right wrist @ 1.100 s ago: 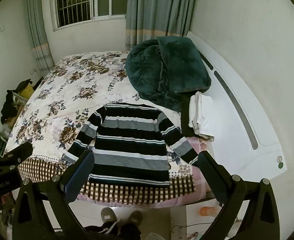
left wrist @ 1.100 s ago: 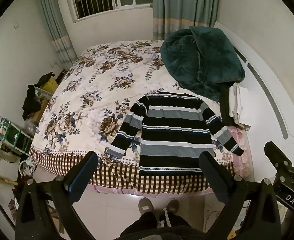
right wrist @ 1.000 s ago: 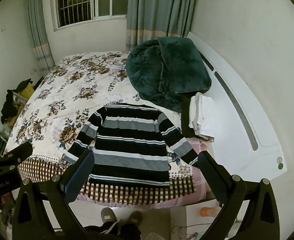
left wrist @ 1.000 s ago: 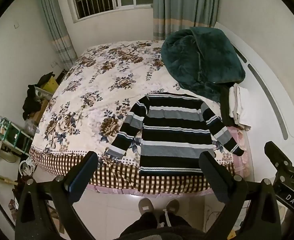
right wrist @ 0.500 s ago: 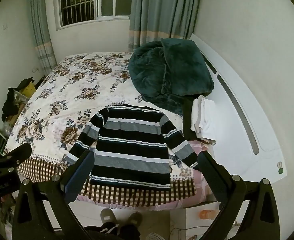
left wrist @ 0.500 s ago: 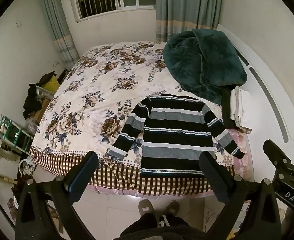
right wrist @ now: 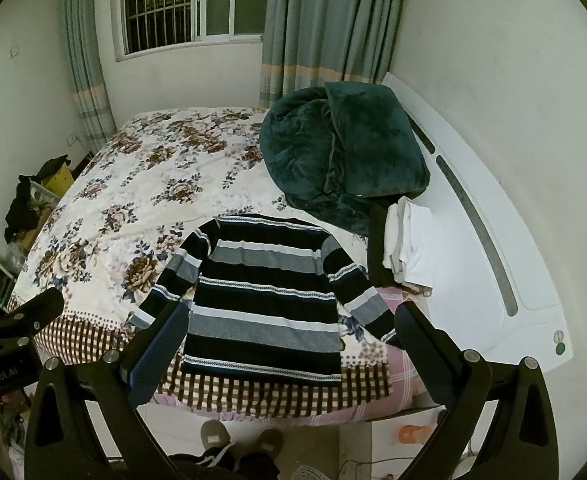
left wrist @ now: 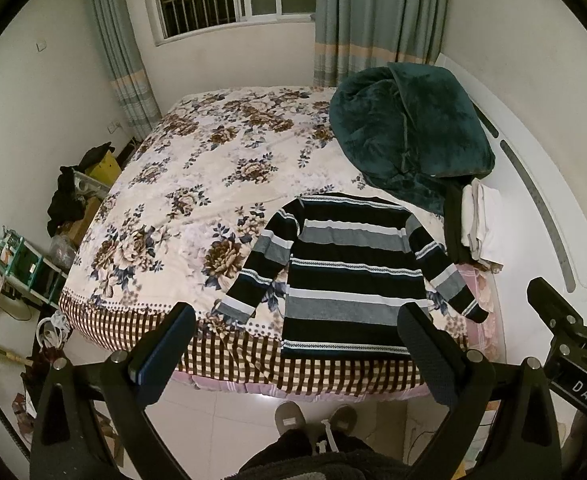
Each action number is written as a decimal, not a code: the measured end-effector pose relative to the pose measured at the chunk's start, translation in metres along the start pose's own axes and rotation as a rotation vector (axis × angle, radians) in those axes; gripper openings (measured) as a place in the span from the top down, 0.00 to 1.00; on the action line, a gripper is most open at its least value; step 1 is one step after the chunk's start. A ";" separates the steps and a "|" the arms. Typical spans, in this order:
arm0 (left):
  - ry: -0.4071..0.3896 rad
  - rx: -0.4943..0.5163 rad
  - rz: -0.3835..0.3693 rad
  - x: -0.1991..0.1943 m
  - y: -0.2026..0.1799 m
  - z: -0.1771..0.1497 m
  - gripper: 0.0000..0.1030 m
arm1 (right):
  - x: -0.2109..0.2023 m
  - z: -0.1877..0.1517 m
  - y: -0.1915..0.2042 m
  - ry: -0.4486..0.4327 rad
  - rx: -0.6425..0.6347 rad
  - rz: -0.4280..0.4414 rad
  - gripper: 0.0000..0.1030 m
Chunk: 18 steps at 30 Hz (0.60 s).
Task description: Fold small clothes
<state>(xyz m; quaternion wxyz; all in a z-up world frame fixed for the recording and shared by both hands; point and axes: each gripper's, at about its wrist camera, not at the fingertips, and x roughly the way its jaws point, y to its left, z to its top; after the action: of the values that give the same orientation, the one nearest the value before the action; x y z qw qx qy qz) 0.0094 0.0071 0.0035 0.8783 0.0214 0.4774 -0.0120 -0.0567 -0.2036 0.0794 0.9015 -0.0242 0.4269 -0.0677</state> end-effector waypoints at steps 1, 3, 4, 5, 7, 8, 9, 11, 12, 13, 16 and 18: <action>0.000 -0.002 0.001 0.000 0.000 0.000 0.00 | 0.000 0.000 0.000 0.000 0.000 0.000 0.00; -0.001 -0.002 0.000 -0.001 0.000 -0.001 0.00 | -0.001 0.000 0.001 0.000 -0.002 0.000 0.00; -0.001 -0.003 0.000 -0.001 -0.001 -0.001 0.00 | -0.001 0.000 0.001 -0.001 -0.002 0.000 0.00; -0.002 -0.003 0.000 -0.001 -0.001 -0.001 0.00 | -0.001 0.000 0.001 -0.001 -0.002 0.000 0.00; -0.002 -0.003 0.000 -0.001 -0.001 -0.001 0.00 | -0.001 0.000 0.001 -0.001 -0.002 0.000 0.00; -0.002 -0.004 0.000 -0.001 -0.001 -0.001 0.00 | -0.001 0.000 0.001 -0.002 -0.002 -0.001 0.00; -0.003 -0.003 0.000 -0.001 0.000 -0.001 0.00 | -0.001 0.000 0.001 -0.003 -0.003 -0.001 0.00; -0.003 -0.004 -0.001 -0.001 0.000 -0.001 0.00 | -0.007 0.012 0.009 -0.002 -0.005 0.002 0.00; -0.003 -0.004 -0.001 -0.001 0.000 -0.001 0.00 | -0.008 0.015 0.010 -0.002 -0.006 0.003 0.00; -0.004 -0.004 -0.001 -0.001 0.000 -0.001 0.00 | -0.008 0.015 0.010 -0.002 -0.006 0.003 0.00; -0.005 -0.006 -0.001 -0.001 0.000 -0.002 0.00 | -0.008 0.015 0.010 -0.003 -0.007 0.003 0.00; -0.006 -0.006 -0.002 -0.001 0.000 -0.002 0.00 | -0.008 0.015 0.010 -0.004 -0.006 0.004 0.00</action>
<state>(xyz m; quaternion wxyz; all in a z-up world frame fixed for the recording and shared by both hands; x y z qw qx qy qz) 0.0075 0.0072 0.0034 0.8799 0.0185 0.4747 -0.0114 -0.0494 -0.1929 0.0940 0.9023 -0.0260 0.4254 -0.0645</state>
